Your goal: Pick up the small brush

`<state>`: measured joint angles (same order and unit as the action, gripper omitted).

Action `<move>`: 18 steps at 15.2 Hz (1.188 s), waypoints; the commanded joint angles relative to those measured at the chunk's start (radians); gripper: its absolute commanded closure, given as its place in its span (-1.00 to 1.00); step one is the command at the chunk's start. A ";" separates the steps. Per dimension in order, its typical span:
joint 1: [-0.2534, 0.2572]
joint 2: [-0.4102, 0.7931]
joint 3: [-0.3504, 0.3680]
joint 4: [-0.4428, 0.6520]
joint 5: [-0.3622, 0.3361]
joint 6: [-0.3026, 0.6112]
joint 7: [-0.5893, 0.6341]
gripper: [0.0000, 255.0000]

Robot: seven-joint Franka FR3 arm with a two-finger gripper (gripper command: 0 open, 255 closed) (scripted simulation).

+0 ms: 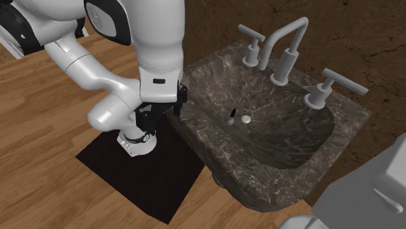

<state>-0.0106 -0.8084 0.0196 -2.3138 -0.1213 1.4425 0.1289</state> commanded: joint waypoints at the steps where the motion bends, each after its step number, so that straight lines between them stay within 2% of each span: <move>1: 0.000 0.000 0.000 0.000 0.000 0.000 0.000 -1.00; 10: -0.023 -0.156 0.283 -0.200 0.186 0.102 0.466 -1.00; 14: -0.038 -0.157 0.434 -0.234 0.277 0.164 0.677 -1.00; 18: -0.075 -0.112 0.596 -0.231 0.355 0.238 0.888 -1.00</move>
<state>-0.0742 -0.9291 0.5785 -2.5494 0.2174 1.6678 0.9610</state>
